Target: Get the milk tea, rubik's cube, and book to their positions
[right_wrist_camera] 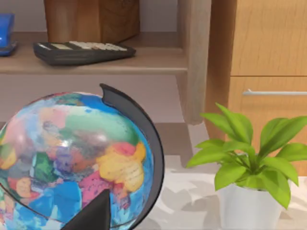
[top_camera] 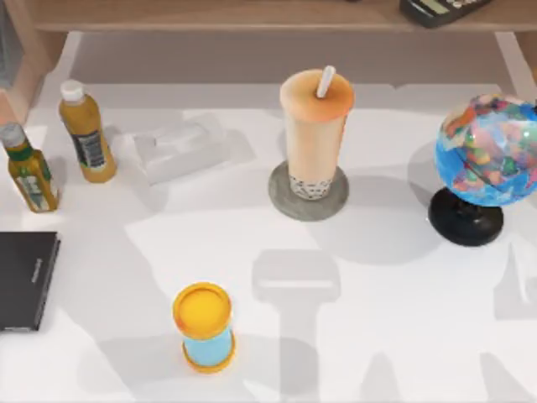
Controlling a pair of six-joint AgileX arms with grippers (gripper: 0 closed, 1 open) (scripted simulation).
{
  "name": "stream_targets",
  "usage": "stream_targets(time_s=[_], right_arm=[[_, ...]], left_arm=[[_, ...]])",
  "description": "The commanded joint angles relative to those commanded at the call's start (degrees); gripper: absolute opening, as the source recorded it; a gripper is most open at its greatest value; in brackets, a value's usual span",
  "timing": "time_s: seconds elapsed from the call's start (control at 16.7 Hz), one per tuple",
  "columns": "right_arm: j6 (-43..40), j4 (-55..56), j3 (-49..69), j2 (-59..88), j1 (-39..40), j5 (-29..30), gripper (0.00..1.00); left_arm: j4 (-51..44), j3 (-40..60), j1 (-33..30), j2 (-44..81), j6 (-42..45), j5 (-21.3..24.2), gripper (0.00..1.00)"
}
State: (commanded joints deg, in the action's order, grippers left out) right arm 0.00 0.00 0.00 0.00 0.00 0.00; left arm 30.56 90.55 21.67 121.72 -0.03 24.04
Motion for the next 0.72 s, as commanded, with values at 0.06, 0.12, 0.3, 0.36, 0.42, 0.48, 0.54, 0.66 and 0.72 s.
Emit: stream_targets(time_s=[0.06,0.12,0.3,0.36,0.42,0.48,0.54,0.66,0.72], right_arm=[[0.00,0.00,0.00,0.00,0.00,0.00,1.00],[0.00,0.00,0.00,0.00,0.00,0.00,1.00],[0.00,0.00,0.00,0.00,0.00,0.00,1.00],[0.00,0.00,0.00,0.00,0.00,0.00,1.00],[0.00,0.00,0.00,0.00,0.00,0.00,1.00],[0.00,0.00,0.00,0.00,0.00,0.00,1.00],[0.00,0.00,0.00,0.00,0.00,0.00,1.00],[0.00,0.00,0.00,0.00,0.00,0.00,1.00],[0.00,0.00,0.00,0.00,0.00,0.00,1.00]], left_arm=[[0.00,0.00,0.00,0.00,0.00,0.00,0.70],[0.00,0.00,0.00,0.00,0.00,0.00,0.62],[0.00,0.00,0.00,0.00,0.00,0.00,0.40],[0.00,0.00,0.00,0.00,0.00,0.00,0.32],[0.00,0.00,0.00,0.00,0.00,0.00,0.25],[0.00,0.00,0.00,0.00,0.00,0.00,0.17],[0.00,0.00,0.00,0.00,0.00,0.00,0.10],[0.00,0.00,0.00,0.00,0.00,0.00,0.00],[0.00,0.00,0.00,0.00,0.00,0.00,0.00]])
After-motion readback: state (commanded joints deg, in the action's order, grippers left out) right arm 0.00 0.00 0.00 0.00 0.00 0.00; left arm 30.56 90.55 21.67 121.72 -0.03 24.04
